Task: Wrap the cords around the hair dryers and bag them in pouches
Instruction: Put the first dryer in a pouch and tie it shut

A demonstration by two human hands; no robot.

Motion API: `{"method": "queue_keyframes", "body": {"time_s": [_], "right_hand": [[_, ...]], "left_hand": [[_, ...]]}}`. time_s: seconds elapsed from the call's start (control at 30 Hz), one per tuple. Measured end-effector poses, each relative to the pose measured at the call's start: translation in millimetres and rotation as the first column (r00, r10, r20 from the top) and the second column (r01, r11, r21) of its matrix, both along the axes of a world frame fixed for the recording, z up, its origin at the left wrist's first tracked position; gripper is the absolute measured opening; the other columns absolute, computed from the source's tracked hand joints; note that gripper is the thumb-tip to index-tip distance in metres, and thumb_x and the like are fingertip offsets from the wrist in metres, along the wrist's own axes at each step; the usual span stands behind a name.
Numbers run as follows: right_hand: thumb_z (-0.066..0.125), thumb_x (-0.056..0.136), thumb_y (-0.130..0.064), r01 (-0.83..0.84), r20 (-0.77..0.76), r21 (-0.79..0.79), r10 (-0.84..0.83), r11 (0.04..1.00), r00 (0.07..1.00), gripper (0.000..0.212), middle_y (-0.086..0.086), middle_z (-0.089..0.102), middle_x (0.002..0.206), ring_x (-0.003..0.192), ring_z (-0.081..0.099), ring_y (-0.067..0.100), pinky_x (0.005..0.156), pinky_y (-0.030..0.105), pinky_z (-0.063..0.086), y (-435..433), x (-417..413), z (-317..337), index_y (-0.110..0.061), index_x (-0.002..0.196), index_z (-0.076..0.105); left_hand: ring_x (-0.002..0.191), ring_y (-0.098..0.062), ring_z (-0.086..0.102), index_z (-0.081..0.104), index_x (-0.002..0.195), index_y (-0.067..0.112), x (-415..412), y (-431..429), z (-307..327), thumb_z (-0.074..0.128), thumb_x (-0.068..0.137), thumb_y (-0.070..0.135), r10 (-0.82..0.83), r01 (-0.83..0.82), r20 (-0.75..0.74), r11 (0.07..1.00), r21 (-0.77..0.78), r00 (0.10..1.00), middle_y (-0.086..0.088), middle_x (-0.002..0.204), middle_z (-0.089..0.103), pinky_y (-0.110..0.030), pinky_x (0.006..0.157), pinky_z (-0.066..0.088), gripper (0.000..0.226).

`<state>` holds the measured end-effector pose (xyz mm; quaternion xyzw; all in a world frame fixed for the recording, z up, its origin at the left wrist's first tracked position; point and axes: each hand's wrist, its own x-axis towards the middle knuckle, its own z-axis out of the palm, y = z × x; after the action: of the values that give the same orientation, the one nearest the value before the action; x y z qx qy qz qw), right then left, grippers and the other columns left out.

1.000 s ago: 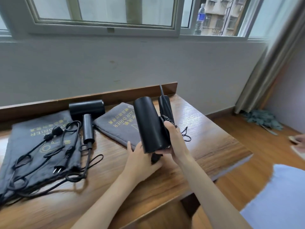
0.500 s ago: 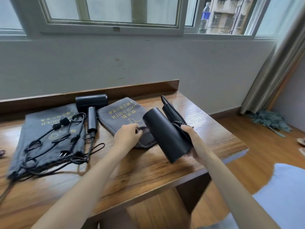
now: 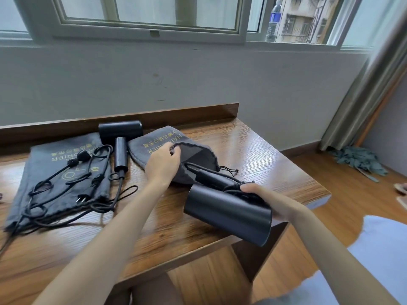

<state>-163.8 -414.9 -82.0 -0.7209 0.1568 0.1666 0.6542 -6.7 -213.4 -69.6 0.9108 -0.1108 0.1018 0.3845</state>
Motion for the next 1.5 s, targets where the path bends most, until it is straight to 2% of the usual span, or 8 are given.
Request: {"method": "queue_keyframes", "body": {"time_s": [0.07,0.2,0.33,0.57,0.87,1.17,1.33,1.5], "right_hand": [[0.071,0.044,-0.071,0.041,-0.035,-0.037,-0.042,0.998,0.998,0.091,0.014,0.065,0.102,0.088,0.064,0.029,0.077,0.036,0.051,-0.1,4.1,-3.7,-0.017,0.114,0.052],[0.063,0.056,-0.062,0.224,-0.089,0.006,-0.222,0.975,0.971,0.061,0.001,0.055,0.052,0.046,0.053,0.014,0.046,0.019,0.040,-0.3,14.8,1.0,-0.011,0.089,0.054],[0.060,0.074,-0.057,0.310,-0.083,0.007,-0.308,0.951,0.948,0.048,0.003,0.061,0.062,0.060,0.057,0.017,0.062,0.026,0.045,1.2,28.2,4.1,-0.012,0.090,0.057],[0.049,0.087,-0.053,0.192,-0.045,-0.140,-0.200,0.971,0.979,0.031,-0.001,0.061,0.077,0.069,0.060,0.014,0.044,0.021,0.046,36.0,49.8,13.5,-0.024,0.097,0.055],[0.051,0.090,-0.042,0.396,0.020,0.144,-0.403,0.907,0.915,0.037,0.008,0.061,0.111,0.089,0.061,0.017,0.041,0.020,0.049,85.7,90.5,5.8,-0.019,0.119,0.053],[0.058,0.089,-0.006,0.359,0.224,0.427,-0.482,0.830,0.847,0.031,0.010,0.061,0.117,0.105,0.060,0.020,0.067,0.027,0.058,131.4,126.3,-9.2,-0.008,0.120,0.053],[0.067,0.081,-0.015,0.338,0.464,-0.059,-0.274,0.939,0.842,0.052,0.004,0.059,0.122,0.112,0.057,0.015,0.095,0.040,0.049,133.2,127.0,-35.8,-0.015,0.128,0.042],[0.069,0.079,-0.015,0.601,0.693,-0.494,-0.133,0.628,0.709,0.037,0.001,0.056,0.109,0.098,0.053,0.017,0.083,0.031,0.045,116.1,111.8,-38.7,-0.012,0.113,0.054]], "left_hand": [[0.098,-0.029,0.057,0.063,0.110,0.016,-2.2,2.6,0.8,0.044,0.095,0.026,-0.050,0.043,0.107,0.997,0.069,0.993,-0.007,0.106,0.066,-0.032,0.072,0.042,0.026],[0.096,-0.023,0.059,0.064,0.108,0.022,-9.4,20.9,-5.0,0.053,0.089,0.017,-0.213,0.135,0.254,0.947,0.293,0.944,0.000,0.103,0.064,-0.031,0.067,0.045,0.023],[0.082,-0.024,0.063,0.065,0.095,0.016,-21.7,34.1,-14.8,0.059,0.085,0.017,-0.274,0.155,0.356,0.932,0.328,0.893,0.000,0.087,0.067,-0.026,0.054,0.036,0.011],[0.070,-0.021,0.065,0.067,0.087,0.014,-24.5,30.3,-5.8,0.044,0.090,0.033,-0.377,0.311,0.484,0.926,0.214,0.790,0.000,0.077,0.068,-0.032,0.054,0.051,0.030],[0.073,-0.021,0.057,0.063,0.089,0.012,-28.2,43.3,-20.4,0.038,0.090,0.033,-0.417,0.424,0.453,0.901,0.092,0.788,-0.003,0.080,0.058,-0.036,0.057,0.048,0.033],[0.076,-0.023,0.052,0.053,0.085,0.012,-17.3,69.5,-35.3,0.055,0.082,0.023,-0.320,0.286,0.381,0.947,0.144,0.868,-0.004,0.085,0.053,-0.025,0.063,0.039,0.012],[0.082,-0.025,0.050,0.050,0.096,0.012,-7.7,66.6,-41.1,0.075,0.059,-0.001,-0.165,0.140,0.314,0.985,0.101,0.935,-0.005,0.089,0.050,-0.041,0.064,0.049,0.046],[0.087,-0.022,0.050,0.057,0.120,0.017,-2.0,60.4,-42.2,0.066,0.064,-0.009,-0.203,0.201,0.254,0.979,0.034,0.946,-0.003,0.094,0.046,-0.041,0.068,0.050,0.063]]}}
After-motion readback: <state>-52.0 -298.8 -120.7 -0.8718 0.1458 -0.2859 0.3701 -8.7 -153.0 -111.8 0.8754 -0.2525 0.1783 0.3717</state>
